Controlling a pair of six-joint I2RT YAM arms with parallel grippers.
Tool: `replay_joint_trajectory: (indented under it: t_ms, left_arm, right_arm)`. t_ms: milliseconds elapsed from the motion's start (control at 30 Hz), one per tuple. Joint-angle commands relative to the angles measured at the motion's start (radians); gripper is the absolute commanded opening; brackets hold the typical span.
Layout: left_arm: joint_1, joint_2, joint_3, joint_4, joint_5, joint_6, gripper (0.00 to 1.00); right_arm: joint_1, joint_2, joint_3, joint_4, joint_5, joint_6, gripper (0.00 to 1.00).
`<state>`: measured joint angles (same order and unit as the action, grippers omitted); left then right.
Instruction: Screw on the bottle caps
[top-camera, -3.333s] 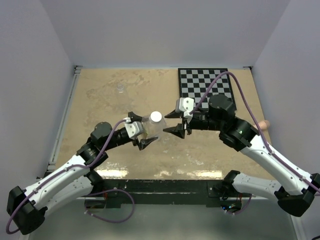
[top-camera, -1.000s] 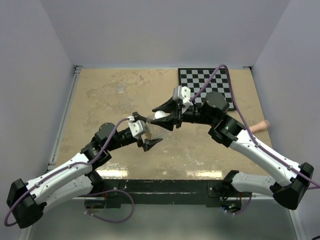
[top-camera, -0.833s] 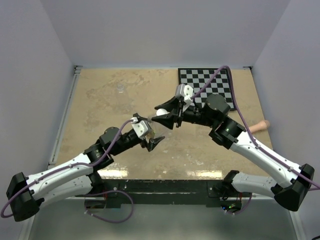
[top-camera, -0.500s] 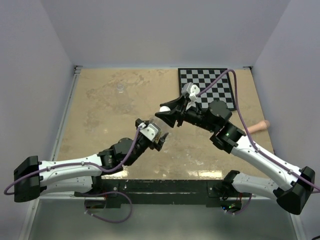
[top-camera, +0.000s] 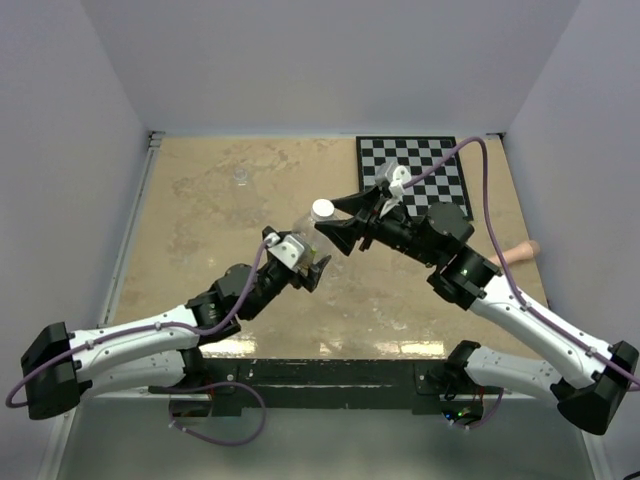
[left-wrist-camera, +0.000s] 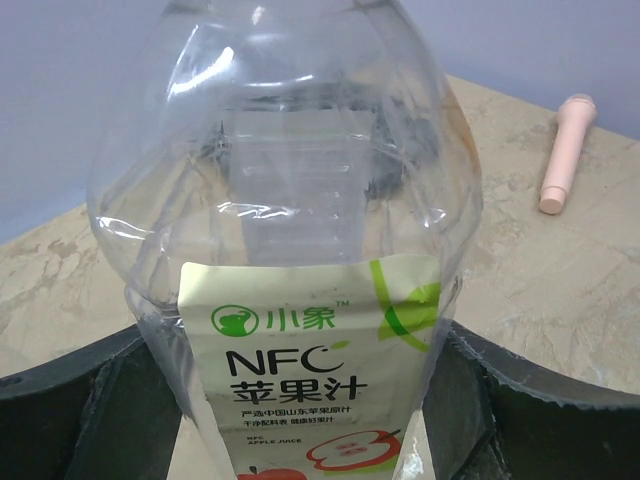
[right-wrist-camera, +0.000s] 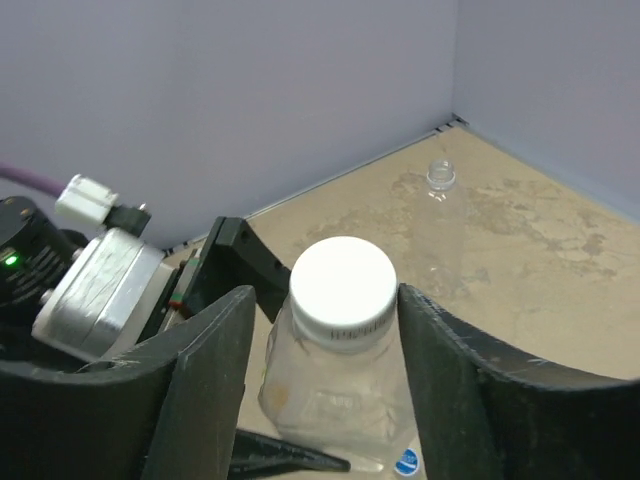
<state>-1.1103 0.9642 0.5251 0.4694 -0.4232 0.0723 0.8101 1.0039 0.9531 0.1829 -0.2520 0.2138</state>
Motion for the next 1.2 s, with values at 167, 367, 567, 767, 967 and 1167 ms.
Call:
replay_joint_trajectory:
  t_ms: [167,367,567,767,967,1167]
  left_arm:
    - [0.239,-0.119,0.029,-0.147,0.597,-0.039,0.00]
    - [0.359,-0.133,0.030,-0.138,0.931,-0.042,0.00]
    - [0.388,-0.087,0.041,-0.054,1.159,-0.063,0.00]
    - [0.389,-0.056,0.056,-0.018,1.216,-0.101,0.00]
    - [0.388,-0.048,0.061,0.001,1.238,-0.100,0.00]
    - [0.389,-0.039,0.070,-0.008,1.258,-0.085,0.00]
  right_arm:
    - [-0.046,-0.044,0.156,-0.088,-0.182,-0.253,0.77]
    - [-0.158,-0.027,0.162,-0.065,-0.475,-0.277,0.81]
    - [-0.166,0.010,0.159,-0.054,-0.667,-0.304,0.82]
    - [-0.166,0.021,0.156,-0.043,-0.757,-0.314,0.81]
    - [-0.166,0.041,0.157,-0.046,-0.816,-0.314,0.79]
    - [-0.166,0.058,0.165,-0.048,-0.834,-0.307,0.76]
